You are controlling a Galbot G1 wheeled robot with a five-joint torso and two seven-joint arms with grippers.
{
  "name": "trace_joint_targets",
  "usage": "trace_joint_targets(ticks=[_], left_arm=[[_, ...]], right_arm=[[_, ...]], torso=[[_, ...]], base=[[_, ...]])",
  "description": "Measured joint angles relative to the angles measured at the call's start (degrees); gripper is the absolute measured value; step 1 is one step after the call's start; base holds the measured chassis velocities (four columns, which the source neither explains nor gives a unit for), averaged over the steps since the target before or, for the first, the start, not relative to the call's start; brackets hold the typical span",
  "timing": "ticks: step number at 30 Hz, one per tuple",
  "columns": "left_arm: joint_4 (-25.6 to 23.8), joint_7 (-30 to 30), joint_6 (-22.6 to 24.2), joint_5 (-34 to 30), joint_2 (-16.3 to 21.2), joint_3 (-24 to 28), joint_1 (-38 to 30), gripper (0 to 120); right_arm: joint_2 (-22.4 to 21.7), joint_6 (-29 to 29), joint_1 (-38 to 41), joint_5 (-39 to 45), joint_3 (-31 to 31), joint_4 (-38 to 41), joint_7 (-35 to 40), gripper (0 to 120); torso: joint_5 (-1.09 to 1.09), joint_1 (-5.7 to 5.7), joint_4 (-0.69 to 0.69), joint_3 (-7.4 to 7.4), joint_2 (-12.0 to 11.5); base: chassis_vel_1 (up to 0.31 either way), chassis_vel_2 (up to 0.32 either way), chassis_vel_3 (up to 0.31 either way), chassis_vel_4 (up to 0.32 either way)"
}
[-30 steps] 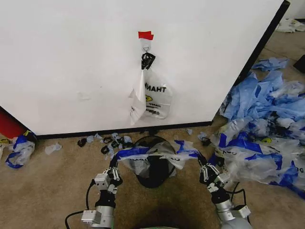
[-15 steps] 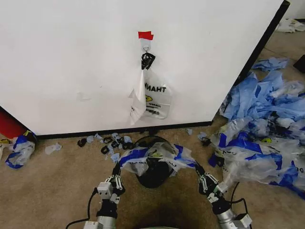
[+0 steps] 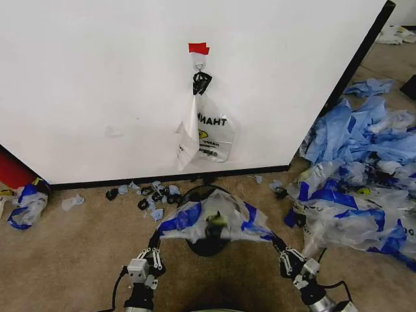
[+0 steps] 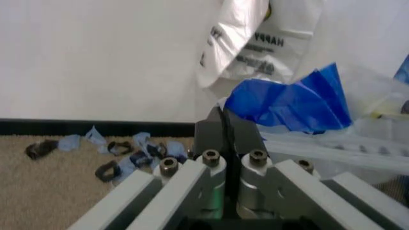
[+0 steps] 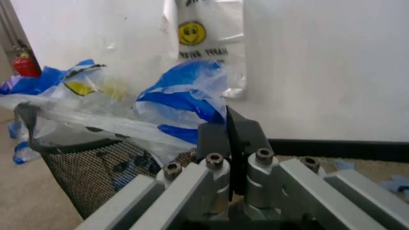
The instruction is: Pick up the garbage bag from the wall and place it over the trash bin.
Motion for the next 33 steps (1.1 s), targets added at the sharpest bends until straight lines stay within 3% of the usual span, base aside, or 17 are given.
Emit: trace_joint_targets(ticks=[17,33], left_arm=[[0.2,-1.1,-1.4,2.4,-0.4,0.6,3.2,0],[6.5,-2.5,-2.4,4.3,-2.1,2.0,1.1,0]], right_arm=[[0.7,0.0,-1.2,-0.6,-0.3,-1.5,-0.7,0],[2.4,0.0,2.9,-1.8,-1.8,-6.2,-0.3,0]], torso=[[0.00,0.00,0.00,0.00,0.0],[0.00,0.00,0.00,0.00,0.0]], base=[[0.000,0.000,0.000,0.000],[0.000,0.000,0.000,0.000]])
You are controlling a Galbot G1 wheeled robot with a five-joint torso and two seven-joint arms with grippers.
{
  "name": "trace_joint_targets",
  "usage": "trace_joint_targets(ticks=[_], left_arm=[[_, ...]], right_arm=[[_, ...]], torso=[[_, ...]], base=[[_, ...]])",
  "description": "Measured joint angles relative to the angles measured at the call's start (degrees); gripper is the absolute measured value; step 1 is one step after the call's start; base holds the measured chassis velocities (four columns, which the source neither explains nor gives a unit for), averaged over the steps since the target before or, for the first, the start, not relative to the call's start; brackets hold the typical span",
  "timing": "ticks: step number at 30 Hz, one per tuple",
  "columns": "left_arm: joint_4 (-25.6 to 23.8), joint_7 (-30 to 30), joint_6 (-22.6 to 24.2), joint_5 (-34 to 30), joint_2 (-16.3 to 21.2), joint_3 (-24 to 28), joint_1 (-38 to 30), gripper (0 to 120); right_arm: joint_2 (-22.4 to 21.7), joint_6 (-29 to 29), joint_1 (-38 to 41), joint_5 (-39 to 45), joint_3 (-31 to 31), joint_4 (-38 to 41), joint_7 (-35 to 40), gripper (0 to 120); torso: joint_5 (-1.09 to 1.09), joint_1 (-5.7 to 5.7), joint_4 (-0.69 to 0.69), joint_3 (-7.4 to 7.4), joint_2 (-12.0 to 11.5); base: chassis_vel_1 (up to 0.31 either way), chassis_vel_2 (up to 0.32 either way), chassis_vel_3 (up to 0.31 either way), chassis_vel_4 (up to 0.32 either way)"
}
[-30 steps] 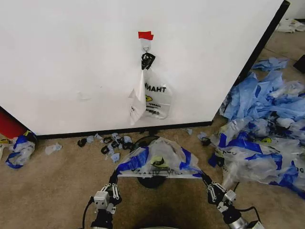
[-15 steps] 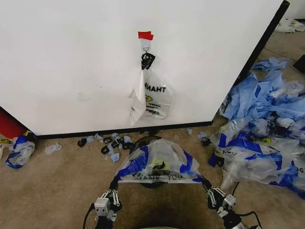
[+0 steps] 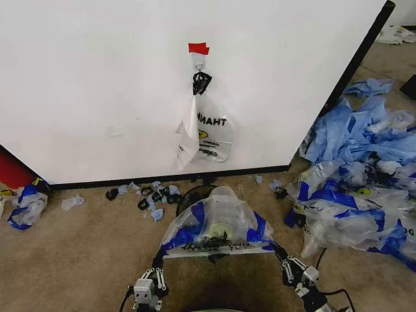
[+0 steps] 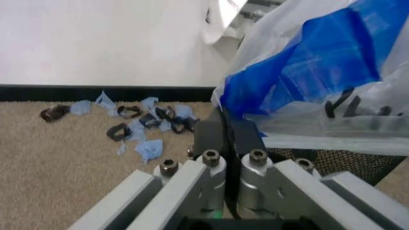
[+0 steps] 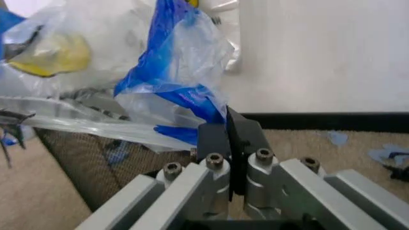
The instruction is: Pick up the garbage bag from the wall and place it over the trash bin.
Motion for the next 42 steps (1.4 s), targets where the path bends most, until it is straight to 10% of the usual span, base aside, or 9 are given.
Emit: trace_joint_targets(ticks=[42], left_arm=[[1.3,-0.2,3.4,-4.3,2.7,-0.9,-4.6,9]], right_arm=[[4.0,0.0,12.0,-5.8,-6.2,-8.4,7.8,0]], torso=[[0.00,0.00,0.00,0.00,0.0]], base=[[0.000,0.000,0.000,0.000]])
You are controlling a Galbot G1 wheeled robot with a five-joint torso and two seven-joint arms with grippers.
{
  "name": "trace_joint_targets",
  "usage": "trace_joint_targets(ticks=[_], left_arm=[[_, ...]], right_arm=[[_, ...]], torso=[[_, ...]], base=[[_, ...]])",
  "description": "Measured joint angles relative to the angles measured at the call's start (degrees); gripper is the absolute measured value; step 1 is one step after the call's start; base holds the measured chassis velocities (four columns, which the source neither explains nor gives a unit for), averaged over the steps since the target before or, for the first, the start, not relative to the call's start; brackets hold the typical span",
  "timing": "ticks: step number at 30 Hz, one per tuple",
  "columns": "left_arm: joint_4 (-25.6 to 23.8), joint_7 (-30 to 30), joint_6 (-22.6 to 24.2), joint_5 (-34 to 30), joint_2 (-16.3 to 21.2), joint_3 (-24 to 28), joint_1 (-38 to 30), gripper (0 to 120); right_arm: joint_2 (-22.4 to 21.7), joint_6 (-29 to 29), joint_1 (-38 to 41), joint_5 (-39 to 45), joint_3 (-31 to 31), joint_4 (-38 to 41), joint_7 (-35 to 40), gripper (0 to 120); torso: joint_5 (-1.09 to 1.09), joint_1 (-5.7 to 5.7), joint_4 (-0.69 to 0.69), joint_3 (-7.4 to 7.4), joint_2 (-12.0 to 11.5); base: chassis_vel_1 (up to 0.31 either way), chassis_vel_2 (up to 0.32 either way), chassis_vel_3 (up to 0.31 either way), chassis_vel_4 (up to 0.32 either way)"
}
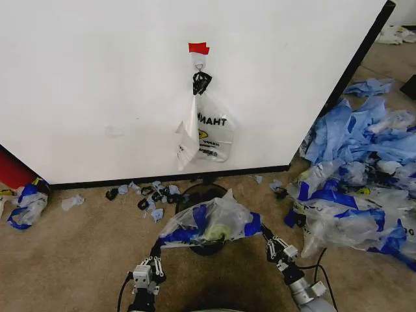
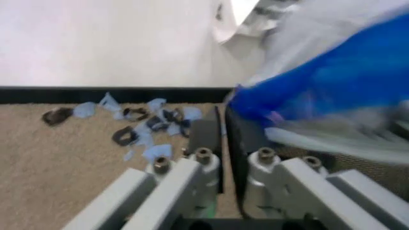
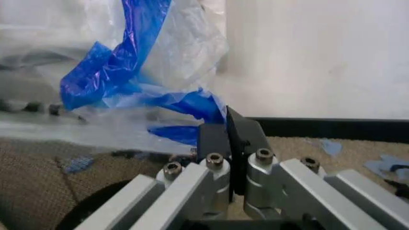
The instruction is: Pick up the garbage bag from the wall and place it over the trash bin.
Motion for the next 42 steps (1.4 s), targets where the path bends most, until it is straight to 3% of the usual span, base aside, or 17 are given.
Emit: trace_joint_targets(ticks=[4,22,28,42], left_arm=[[0.4,-0.1,0.4,-0.9,0.1,0.2,-0.2,18],[3.2,0.0,0.5,-0.8,-0.2,0.6,-1.3,18],[2.0,-0.6,1.0,-0.7,0.1,0.2,-0.6,22],[-0.7,-1.7,1.2,0.2,0.2,-0.7,1.5,71]], right_arm=[[0.0,0.0,0.1,-0.1,-0.2,-0.2,0.0,0],[0.5,0.0,-0.2,-1.8,-0.5,-0.4,0.6,0],[0.5,0.0,-0.8,-1.9,-0.4,0.4,0.7,0],[0.2,0.0,-2.2,-1.9,0.5,2.3,0.5,47]], torso=[[-0.01,0.00,0.00,0.00,0.0],[0.00,0.00,0.00,0.00,0.0],[0.00,0.00,0.00,0.00,0.0],[0.00,0.00,0.00,0.00,0.0]], base=[[0.000,0.000,0.000,0.000],[0.000,0.000,0.000,0.000],[0.000,0.000,0.000,0.000],[0.000,0.000,0.000,0.000]])
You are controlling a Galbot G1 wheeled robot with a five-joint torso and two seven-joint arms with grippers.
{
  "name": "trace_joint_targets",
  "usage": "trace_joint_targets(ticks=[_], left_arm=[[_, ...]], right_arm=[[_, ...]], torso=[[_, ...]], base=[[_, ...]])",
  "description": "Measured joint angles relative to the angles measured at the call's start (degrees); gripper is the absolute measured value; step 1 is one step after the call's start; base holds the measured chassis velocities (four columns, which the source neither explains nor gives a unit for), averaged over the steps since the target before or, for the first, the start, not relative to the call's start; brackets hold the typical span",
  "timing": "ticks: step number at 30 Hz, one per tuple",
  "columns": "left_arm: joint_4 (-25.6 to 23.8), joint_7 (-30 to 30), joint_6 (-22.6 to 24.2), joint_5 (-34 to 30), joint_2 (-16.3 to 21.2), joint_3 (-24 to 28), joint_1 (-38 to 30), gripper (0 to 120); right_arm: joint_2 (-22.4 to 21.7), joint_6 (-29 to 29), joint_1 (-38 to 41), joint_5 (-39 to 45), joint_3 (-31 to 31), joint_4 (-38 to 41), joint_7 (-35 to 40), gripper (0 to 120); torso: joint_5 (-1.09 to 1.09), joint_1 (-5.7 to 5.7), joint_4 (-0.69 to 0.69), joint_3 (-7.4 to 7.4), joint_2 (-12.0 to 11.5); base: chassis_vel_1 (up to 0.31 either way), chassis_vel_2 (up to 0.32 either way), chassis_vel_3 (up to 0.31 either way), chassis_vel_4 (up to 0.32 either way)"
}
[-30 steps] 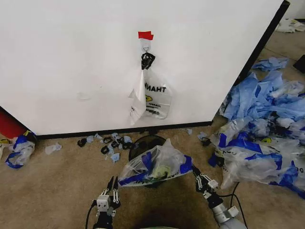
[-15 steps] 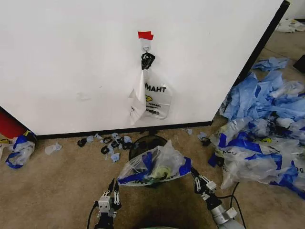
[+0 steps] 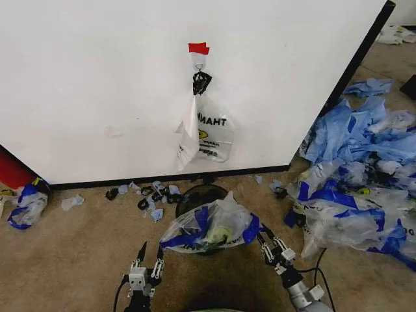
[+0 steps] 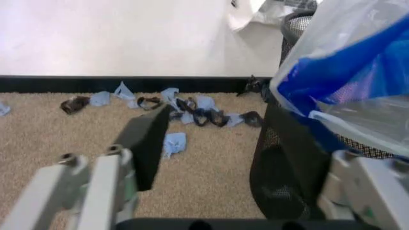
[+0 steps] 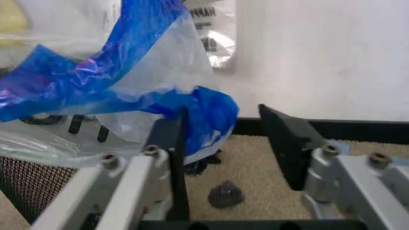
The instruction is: Pick up the garbage bag from the wall and place it over the trash bin.
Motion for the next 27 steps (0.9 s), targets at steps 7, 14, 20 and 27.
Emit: trace_joint_targets(ticks=[7,14,20,27], left_arm=[[-0.7,-0.1,-0.6,0.4,0.0,-0.2,1.0,96],[-1.7,-0.1,-0.7,0.9,0.1,-0.4,1.5,98],[-1.6,-0.1,-0.7,1.2,0.1,-0.3,1.6,97],[-1.4,0.0,-0.8,1.4,0.0,-0.3,1.9,96]], right_arm=[[-0.7,0.0,-1.2,0.3,1.0,1.3,-0.1,72],[-1.3,0.0,-2.8,1.9,2.0,2.8,-0.9,97],[-1.3,0.0,-3.1,2.0,2.1,3.3,-0.9,100],[-1.4,0.0,-3.5,2.0,2.1,3.3,-1.5,100]], torso=[[0.00,0.00,0.00,0.00,0.0],[0.00,0.00,0.00,0.00,0.0],[0.00,0.00,0.00,0.00,0.0],[0.00,0.00,0.00,0.00,0.0]], base=[[0.000,0.000,0.000,0.000],[0.000,0.000,0.000,0.000],[0.000,0.000,0.000,0.000],[0.000,0.000,0.000,0.000]])
